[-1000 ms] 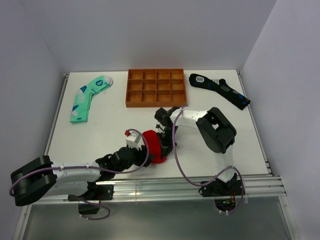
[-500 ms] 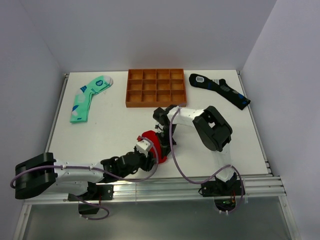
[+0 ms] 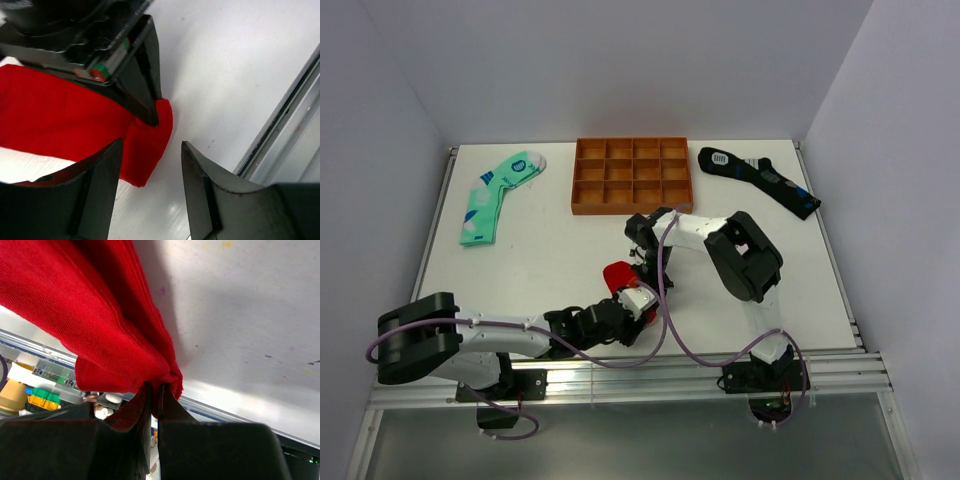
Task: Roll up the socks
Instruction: Roll the sock at the center of the board.
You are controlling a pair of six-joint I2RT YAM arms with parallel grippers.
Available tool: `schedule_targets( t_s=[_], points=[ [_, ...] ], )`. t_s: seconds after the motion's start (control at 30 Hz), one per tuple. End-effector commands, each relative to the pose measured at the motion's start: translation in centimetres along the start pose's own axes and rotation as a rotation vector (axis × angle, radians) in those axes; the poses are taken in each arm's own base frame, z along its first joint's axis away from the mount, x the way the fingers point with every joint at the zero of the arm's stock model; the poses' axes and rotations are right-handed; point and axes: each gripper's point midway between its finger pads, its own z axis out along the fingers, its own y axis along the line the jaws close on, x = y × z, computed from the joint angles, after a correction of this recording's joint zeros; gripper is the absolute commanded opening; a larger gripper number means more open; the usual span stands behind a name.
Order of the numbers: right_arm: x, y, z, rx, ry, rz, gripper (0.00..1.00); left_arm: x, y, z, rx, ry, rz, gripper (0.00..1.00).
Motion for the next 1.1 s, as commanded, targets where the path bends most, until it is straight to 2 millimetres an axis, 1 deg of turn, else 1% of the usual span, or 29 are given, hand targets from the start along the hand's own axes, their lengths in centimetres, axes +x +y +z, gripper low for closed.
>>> schedule_targets(
  t_s=[0.0, 0.1, 0.23, 0.27, 0.53, 0.63, 0.8, 0.83, 0.87, 0.97, 1.03, 1.07],
  points=[
    [-0.7, -1.5, 0.4, 0.064, -0.007, -0.004, 0.00, -0.1, -0.8, 0.5, 0.035, 0.027, 0.057, 0.55],
    [-0.7, -1.6, 0.4, 0.061, -0.005, -0.006, 0.00, -0.1, -0.9, 0.4, 0.041, 0.025, 0.051, 0.55],
    [-0.7, -1.5, 0.2, 0.058, -0.007, -0.008, 0.00, 0.6, -0.2, 0.7, 0.002, 0.052, 0.057, 0.56],
    [-0.8, -1.5, 0.2, 0.058, -0.008, -0.010, 0.00, 0.4, -0.2, 0.8, -0.004, 0.050, 0.056, 0.56],
    [-0.8, -1.5, 0.2, 0.043, -0.005, -0.009, 0.00, 1.0, 0.3, 1.0, -0.031, 0.067, 0.057, 0.57],
    [-0.8, -1.1, 0.1, 0.025, -0.012, -0.015, 0.00, 1.2, 0.4, 1.2, -0.040, 0.077, 0.057, 0.56],
    [-0.6, -0.7, -0.1, -0.006, -0.022, -0.017, 0.00, 1.4, 0.2, 1.3, -0.032, 0.082, 0.041, 0.49],
    [-0.6, -0.7, 0.0, -0.010, -0.023, -0.017, 0.00, 1.6, 0.2, 1.2, -0.033, 0.085, 0.038, 0.48],
    [-0.6, -0.6, -0.1, -0.016, -0.025, -0.017, 0.00, 1.6, 0.2, 1.3, -0.030, 0.085, 0.026, 0.45],
    [-0.6, -0.4, 0.1, -0.041, -0.033, -0.018, 0.00, 1.8, 0.2, 1.2, -0.031, 0.085, 0.008, 0.40],
    [-0.5, -0.4, 0.3, -0.050, -0.034, -0.016, 0.00, 1.8, 0.0, 1.3, -0.017, 0.085, 0.002, 0.39],
    [-0.5, -0.2, 0.3, -0.057, -0.039, -0.020, 0.00, 1.9, 0.0, 1.3, -0.017, 0.089, -0.006, 0.37]
  ],
)
